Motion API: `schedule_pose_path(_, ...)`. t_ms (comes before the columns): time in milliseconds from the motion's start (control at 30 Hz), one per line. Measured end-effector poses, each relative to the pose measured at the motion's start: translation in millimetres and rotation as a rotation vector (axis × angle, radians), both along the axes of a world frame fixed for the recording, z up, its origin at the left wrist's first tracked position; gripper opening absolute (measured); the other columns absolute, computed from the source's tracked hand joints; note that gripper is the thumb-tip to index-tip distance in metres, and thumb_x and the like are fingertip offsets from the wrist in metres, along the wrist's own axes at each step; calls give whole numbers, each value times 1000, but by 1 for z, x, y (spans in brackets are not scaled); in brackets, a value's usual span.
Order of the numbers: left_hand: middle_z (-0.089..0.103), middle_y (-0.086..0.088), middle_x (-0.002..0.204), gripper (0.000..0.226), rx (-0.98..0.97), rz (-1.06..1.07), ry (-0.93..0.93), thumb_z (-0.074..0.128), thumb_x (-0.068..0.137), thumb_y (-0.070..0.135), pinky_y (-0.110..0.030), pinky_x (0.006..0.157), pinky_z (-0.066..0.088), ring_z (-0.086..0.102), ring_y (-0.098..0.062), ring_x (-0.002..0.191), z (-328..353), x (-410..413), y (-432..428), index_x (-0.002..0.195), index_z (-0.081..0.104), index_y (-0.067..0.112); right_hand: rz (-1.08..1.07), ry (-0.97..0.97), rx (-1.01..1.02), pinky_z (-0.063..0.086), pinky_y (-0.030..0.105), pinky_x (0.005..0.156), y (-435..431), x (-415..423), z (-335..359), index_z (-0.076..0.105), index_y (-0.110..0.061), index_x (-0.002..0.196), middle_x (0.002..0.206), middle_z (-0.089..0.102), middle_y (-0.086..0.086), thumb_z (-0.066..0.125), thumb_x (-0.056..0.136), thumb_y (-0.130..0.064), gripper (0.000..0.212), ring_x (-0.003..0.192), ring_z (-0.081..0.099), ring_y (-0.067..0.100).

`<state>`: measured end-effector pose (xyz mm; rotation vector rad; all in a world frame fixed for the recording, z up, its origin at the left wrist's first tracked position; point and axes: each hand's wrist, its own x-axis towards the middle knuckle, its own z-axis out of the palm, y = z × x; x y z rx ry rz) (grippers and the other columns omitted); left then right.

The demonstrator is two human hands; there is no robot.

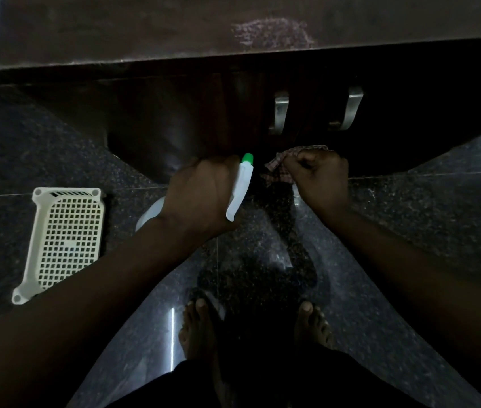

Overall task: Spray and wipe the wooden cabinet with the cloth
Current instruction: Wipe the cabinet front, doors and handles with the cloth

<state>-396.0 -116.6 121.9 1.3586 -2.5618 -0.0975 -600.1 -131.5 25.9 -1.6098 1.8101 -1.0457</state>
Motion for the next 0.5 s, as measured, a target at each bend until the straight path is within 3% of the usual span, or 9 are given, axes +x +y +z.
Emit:
schedule_pose_path(100,51,-6,51,10,-4,1,-6,54,69,15,-24,44,32,45,-29,37,5,-1,0,67,44,13,-22,-17,-53,38,38,46,3,1,7,42,-15,49,46,39,5,68,89,-27,49,45,38,10)
schedule_pose_path(233,52,-6,53,10,14,23,18,54,66,15,-26,43,35,47,-30,38,12,2,2,68,44,13,-44,-69,-146,28,31,47,9,-2,24,36,-17,52,48,33,4,70,87,-23,49,47,31,9)
schedule_pose_path(367,50,-5,52,26,-9,7,-3,68,59,9,-24,44,32,45,-27,38,23,6,4,69,45,12,0,-67,-209,33,31,48,19,-7,37,47,-7,53,48,45,9,70,90,-20,45,46,43,22)
schedule_pose_path(500,50,-1,54,19,-44,-15,-42,61,66,13,-24,46,27,43,-24,40,34,6,8,70,43,16,29,-32,-246,30,12,54,27,-9,40,49,-15,56,52,47,-4,71,90,-19,41,50,43,-2)
